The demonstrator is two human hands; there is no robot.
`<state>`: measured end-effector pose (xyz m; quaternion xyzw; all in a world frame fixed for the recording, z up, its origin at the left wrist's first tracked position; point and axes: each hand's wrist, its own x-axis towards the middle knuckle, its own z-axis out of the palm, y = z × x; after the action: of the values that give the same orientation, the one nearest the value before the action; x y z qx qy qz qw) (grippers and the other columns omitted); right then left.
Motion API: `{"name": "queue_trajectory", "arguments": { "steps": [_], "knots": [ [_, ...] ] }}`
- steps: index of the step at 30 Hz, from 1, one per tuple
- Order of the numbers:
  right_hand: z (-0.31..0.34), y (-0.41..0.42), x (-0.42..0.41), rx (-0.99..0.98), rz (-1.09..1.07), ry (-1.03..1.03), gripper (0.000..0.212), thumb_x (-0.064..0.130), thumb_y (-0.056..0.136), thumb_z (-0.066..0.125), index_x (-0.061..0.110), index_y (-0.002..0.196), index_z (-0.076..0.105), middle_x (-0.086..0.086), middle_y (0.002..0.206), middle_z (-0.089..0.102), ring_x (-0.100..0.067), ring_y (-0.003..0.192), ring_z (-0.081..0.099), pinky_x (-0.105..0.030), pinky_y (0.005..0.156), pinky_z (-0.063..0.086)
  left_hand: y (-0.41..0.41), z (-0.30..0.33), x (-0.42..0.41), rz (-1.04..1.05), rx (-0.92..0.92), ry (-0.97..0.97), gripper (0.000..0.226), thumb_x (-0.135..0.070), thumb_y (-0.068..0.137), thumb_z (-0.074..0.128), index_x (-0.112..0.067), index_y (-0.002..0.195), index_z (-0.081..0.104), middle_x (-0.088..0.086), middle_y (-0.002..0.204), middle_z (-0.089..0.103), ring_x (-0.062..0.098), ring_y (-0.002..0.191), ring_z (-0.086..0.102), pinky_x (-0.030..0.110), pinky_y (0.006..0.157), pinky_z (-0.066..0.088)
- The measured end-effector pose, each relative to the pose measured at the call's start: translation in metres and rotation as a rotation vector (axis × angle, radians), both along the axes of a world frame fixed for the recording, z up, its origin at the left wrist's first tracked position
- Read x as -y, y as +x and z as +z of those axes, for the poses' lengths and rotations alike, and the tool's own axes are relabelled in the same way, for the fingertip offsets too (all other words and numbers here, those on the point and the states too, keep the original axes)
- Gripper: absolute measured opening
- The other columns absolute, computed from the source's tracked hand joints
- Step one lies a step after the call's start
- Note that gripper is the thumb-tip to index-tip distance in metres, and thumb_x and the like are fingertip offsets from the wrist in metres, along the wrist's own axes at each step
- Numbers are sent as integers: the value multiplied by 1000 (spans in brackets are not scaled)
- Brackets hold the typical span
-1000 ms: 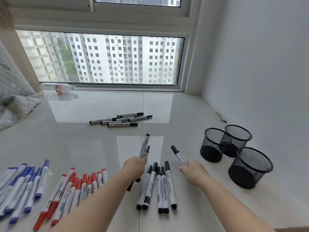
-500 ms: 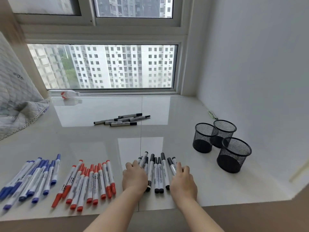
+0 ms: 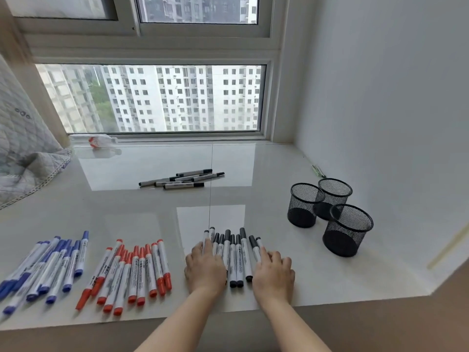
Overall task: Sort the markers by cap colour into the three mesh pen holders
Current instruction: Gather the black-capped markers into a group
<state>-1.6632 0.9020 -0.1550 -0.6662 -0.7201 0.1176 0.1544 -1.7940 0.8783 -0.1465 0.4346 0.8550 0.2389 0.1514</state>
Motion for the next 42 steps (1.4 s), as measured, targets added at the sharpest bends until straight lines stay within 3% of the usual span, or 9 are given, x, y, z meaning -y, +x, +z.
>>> {"name": "queue_trajectory", "arguments": {
  "steps": [6, 13, 19, 27, 32, 42],
  "knots": [
    [-1, 0, 5, -93, -32, 20, 45, 34, 96, 31, 36, 141, 32, 9, 135, 43, -19, 116, 37, -30, 92, 34, 2, 6, 0, -6, 81, 17, 60, -32, 94, 39, -21, 148, 15, 7, 151, 21, 28, 136, 19, 39, 111, 19],
    [23, -6, -17, -185, -29, 128, 36, 32, 92, 45, 22, 126, 51, 0, 129, 49, -22, 116, 37, -32, 92, 32, -29, 49, -15, -34, 245, 235, 60, -29, 93, 43, -14, 145, 19, 9, 149, 21, 25, 138, 14, 39, 113, 17],
    [48, -51, -62, -167, 97, 170, 31, 26, 92, 43, 18, 120, 54, -3, 125, 51, -24, 117, 36, -33, 92, 32, -130, 69, -27, 51, 132, 158, 49, -25, 91, 48, -14, 137, 36, 13, 141, 27, 29, 133, 24, 39, 108, 24],
    [52, -142, -137, -86, 264, 148, 30, 27, 94, 39, 18, 119, 53, -2, 125, 51, -22, 118, 37, -33, 92, 33, -251, 67, -72, 164, 25, 35, 42, -26, 91, 46, -15, 132, 43, 13, 139, 30, 30, 130, 30, 38, 103, 32],
    [38, -203, -175, -69, 371, 144, 28, 26, 93, 42, 19, 118, 54, -1, 124, 52, -21, 118, 38, -32, 93, 32, -292, 48, -108, 121, -36, -33, 41, -27, 92, 43, -17, 132, 42, 10, 139, 33, 27, 129, 30, 37, 98, 36],
    [6, -297, -226, 72, 619, 277, 29, 27, 94, 39, 21, 119, 52, 1, 123, 51, -23, 117, 37, -32, 96, 29, -332, 18, -170, -31, -244, 10, 36, -25, 96, 34, -23, 130, 45, 2, 133, 42, 23, 123, 35, 38, 97, 38]
  ]
}}
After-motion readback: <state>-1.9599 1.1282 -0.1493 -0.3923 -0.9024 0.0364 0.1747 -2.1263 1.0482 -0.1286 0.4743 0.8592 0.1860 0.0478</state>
